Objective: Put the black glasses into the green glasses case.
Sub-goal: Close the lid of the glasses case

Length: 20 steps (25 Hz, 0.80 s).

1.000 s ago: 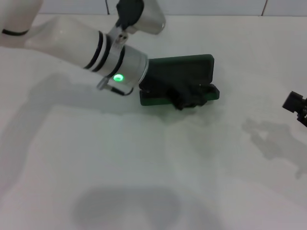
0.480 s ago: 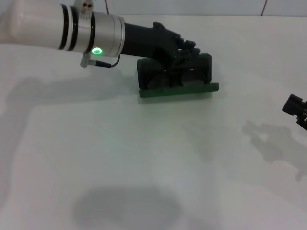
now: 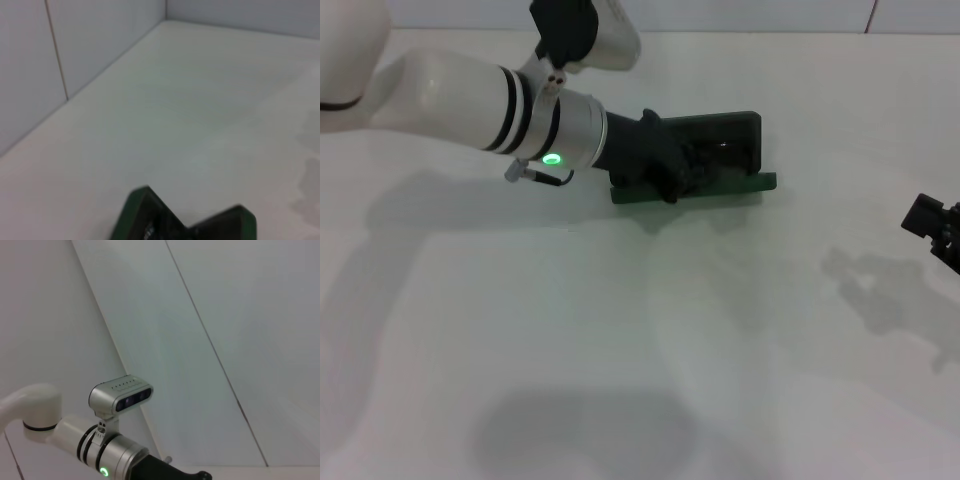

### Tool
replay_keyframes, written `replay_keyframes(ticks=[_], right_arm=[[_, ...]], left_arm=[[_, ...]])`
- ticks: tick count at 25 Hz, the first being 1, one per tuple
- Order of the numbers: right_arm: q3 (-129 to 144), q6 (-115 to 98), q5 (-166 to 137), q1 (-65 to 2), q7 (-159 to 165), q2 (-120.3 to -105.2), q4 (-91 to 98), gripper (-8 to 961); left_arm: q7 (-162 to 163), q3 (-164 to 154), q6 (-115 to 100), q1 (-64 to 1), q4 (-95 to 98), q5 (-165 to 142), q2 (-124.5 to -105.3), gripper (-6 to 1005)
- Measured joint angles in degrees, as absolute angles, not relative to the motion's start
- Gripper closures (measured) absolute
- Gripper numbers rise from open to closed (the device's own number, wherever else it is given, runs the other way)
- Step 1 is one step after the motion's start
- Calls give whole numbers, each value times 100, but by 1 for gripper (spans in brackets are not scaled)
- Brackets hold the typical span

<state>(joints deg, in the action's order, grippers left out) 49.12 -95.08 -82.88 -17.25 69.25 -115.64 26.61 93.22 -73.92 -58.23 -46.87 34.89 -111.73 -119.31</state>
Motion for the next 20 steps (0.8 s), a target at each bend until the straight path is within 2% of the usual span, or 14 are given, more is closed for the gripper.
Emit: replay_keyframes(ticks=[20], right_arm=[[4974, -9382, -8288, -1803, 6809, -11566, 2513, 780]], left_arm=[[9264, -7748, -6003, -4793, 2738, -11160, -11981, 815]])
